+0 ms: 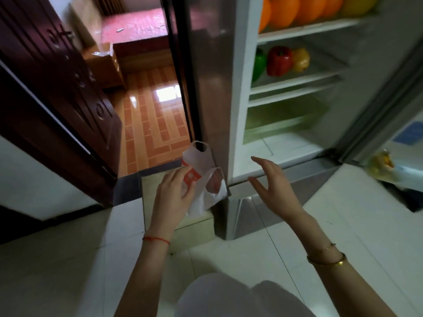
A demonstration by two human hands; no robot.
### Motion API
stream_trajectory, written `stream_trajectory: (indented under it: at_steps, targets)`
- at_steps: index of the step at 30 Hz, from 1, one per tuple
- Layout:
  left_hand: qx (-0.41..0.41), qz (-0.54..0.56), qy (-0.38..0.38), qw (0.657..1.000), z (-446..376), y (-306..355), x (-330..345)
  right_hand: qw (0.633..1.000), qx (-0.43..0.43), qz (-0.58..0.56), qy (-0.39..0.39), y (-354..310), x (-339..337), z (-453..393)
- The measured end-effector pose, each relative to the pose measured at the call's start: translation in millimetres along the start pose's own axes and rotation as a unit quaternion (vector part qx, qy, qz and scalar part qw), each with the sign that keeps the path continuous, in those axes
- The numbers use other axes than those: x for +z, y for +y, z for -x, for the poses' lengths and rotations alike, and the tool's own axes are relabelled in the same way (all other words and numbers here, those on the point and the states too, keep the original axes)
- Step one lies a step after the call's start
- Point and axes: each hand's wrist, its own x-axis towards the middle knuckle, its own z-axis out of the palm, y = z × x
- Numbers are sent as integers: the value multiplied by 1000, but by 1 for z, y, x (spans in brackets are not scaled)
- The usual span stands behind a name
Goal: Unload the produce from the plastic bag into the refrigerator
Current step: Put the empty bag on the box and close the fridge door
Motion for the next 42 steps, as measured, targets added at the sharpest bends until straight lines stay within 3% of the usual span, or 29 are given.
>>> stream_trajectory:
  at_steps: [12,23,32,42]
  targets:
    - [139,51,-23,989,51,177,77,984,112,59,124,95,-153,181]
    - [194,83,-74,975,98,355,171,955,193,80,210,191,-284,299]
    - [283,127,-72,948,67,480,231,932,215,99,274,264,-373,309]
    - [382,197,9,903,12,627,300,909,202,102,350,370,-496,258]
